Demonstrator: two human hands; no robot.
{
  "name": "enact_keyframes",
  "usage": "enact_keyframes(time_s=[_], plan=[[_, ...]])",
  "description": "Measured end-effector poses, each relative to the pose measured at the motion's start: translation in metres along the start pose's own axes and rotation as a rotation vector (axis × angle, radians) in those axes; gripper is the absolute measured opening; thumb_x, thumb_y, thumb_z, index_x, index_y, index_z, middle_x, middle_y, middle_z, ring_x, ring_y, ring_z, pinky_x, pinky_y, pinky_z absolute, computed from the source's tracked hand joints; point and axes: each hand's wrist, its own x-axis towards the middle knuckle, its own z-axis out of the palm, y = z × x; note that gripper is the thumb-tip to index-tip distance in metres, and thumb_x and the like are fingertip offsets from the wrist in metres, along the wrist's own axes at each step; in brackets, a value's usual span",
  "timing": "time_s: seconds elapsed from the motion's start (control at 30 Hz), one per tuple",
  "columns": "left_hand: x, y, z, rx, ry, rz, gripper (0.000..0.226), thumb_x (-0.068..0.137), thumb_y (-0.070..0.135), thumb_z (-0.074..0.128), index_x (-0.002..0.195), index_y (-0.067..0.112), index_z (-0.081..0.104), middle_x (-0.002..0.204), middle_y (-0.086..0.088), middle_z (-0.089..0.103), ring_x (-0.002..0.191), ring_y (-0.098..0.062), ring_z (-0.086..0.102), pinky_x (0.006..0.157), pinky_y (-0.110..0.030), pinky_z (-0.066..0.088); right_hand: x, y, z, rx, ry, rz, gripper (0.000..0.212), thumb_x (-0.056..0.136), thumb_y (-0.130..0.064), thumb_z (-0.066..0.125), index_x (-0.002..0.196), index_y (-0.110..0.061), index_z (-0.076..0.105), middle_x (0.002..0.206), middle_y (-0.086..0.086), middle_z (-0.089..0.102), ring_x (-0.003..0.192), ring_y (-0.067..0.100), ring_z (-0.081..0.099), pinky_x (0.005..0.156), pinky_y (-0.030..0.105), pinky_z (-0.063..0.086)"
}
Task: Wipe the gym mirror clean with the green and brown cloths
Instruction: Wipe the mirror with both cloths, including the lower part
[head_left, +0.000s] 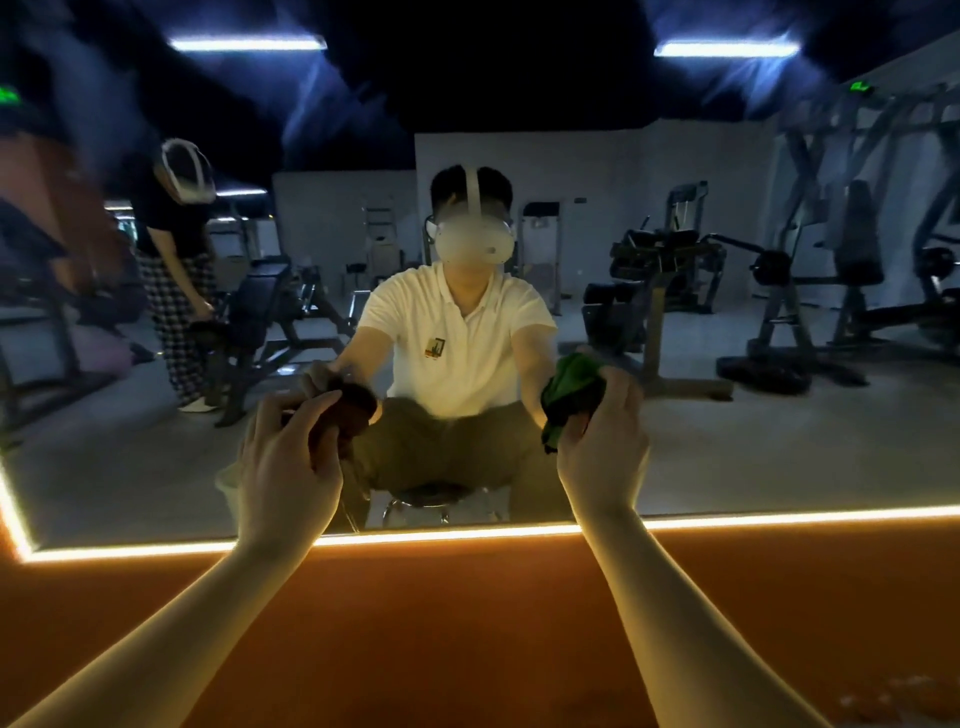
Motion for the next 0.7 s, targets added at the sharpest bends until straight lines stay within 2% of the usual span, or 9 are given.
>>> enact_keyframes(time_s=[0.13, 0.23, 0.3, 0.37, 0.43, 0.5, 0.57, 0.63, 0.7], plan=[[-0.013, -0.024, -0.009, -0.028, -0.008, -0.091, 0.04, 0.096, 0.008, 0.065, 0.134, 0.021, 0.062, 0.127, -0.007, 0.051, 0.117, -0.031, 0.052, 0.097, -0.062, 0.05, -0.012, -0.04, 0.03, 0.083, 0.016, -0.067, 0.021, 0.095, -0.011, 0.051, 0.115, -0.008, 0.057, 0.122, 0.01, 0.059, 0.085, 0.015, 0.066, 0.064, 0.02, 0.055], [-0.013, -0.041, -0.022, -0.031, -0.02, -0.043, 0.04, 0.095, 0.006, 0.065, 0.134, 0.018, 0.062, 0.127, -0.008, 0.051, 0.117, -0.031, 0.052, 0.099, -0.062, 0.049, -0.04, -0.084, 0.067, 0.051, -0.125, -0.133, 0.025, 0.094, -0.02, 0.047, 0.117, -0.015, 0.054, 0.127, 0.009, 0.057, 0.09, 0.012, 0.065, 0.07, 0.02, 0.057], [-0.009, -0.053, -0.033, -0.014, -0.009, -0.021, 0.041, 0.094, 0.005, 0.065, 0.133, 0.017, 0.062, 0.125, -0.01, 0.051, 0.115, -0.032, 0.052, 0.099, -0.062, 0.049, -0.07, -0.113, 0.093, 0.022, -0.288, -0.283, 0.027, 0.094, -0.021, 0.056, 0.121, -0.017, 0.053, 0.131, 0.012, 0.055, 0.1, 0.02, 0.068, 0.075, 0.027, 0.062], [-0.004, -0.062, -0.041, -0.006, 0.031, -0.021, 0.042, 0.092, 0.002, 0.066, 0.132, 0.016, 0.063, 0.123, -0.013, 0.052, 0.114, -0.035, 0.052, 0.097, -0.063, 0.048, -0.093, -0.132, 0.109, 0.024, -0.426, -0.52, 0.033, 0.092, -0.016, 0.069, 0.123, -0.013, 0.056, 0.129, 0.014, 0.056, 0.096, 0.022, 0.07, 0.073, 0.032, 0.064], [-0.002, -0.072, -0.042, 0.004, 0.041, 0.01, 0.042, 0.092, 0.002, 0.066, 0.132, 0.014, 0.063, 0.124, -0.015, 0.052, 0.113, -0.037, 0.052, 0.098, -0.062, 0.047, -0.092, -0.133, 0.106, 0.018, -0.487, -0.606, 0.039, 0.093, -0.014, 0.07, 0.129, -0.012, 0.054, 0.13, 0.014, 0.056, 0.093, 0.022, 0.071, 0.069, 0.035, 0.064], [-0.003, -0.078, -0.038, 0.016, 0.038, 0.053, 0.036, 0.097, 0.006, 0.063, 0.132, 0.012, 0.063, 0.125, -0.016, 0.052, 0.114, -0.037, 0.052, 0.1, -0.058, 0.045, -0.072, -0.116, 0.089, 0.025, -0.441, -0.503, 0.045, 0.098, -0.015, 0.065, 0.138, -0.017, 0.045, 0.134, 0.01, 0.055, 0.086, 0.013, 0.07, 0.062, 0.025, 0.06], [-0.002, -0.082, -0.031, 0.017, 0.041, 0.057, 0.035, 0.097, 0.006, 0.065, 0.132, 0.011, 0.064, 0.126, -0.016, 0.052, 0.115, -0.038, 0.052, 0.102, -0.055, 0.042, -0.043, -0.085, 0.064, -0.02, -0.275, -0.37, 0.043, 0.101, -0.019, 0.058, 0.141, -0.021, 0.042, 0.123, 0.002, 0.062, 0.071, 0.003, 0.063, 0.055, 0.019, 0.055], [0.002, -0.084, -0.024, -0.005, 0.034, 0.022, 0.04, 0.094, 0.005, 0.067, 0.133, 0.013, 0.064, 0.127, -0.016, 0.052, 0.116, -0.039, 0.052, 0.101, -0.058, 0.043, -0.017, -0.048, 0.035, -0.025, -0.072, -0.207, 0.037, 0.1, -0.018, 0.056, 0.136, -0.017, 0.048, 0.113, 0.0, 0.066, 0.078, 0.005, 0.065, 0.063, 0.025, 0.059], [0.003, -0.084, -0.019, -0.019, 0.037, 0.005, 0.041, 0.094, 0.006, 0.068, 0.134, 0.014, 0.063, 0.128, -0.015, 0.051, 0.117, -0.039, 0.051, 0.095, -0.065, 0.046, -0.003, -0.017, 0.015, -0.039, 0.09, -0.017, 0.033, 0.097, -0.006, 0.054, 0.13, -0.008, 0.054, 0.112, 0.009, 0.067, 0.092, 0.015, 0.068, 0.076, 0.039, 0.063]])
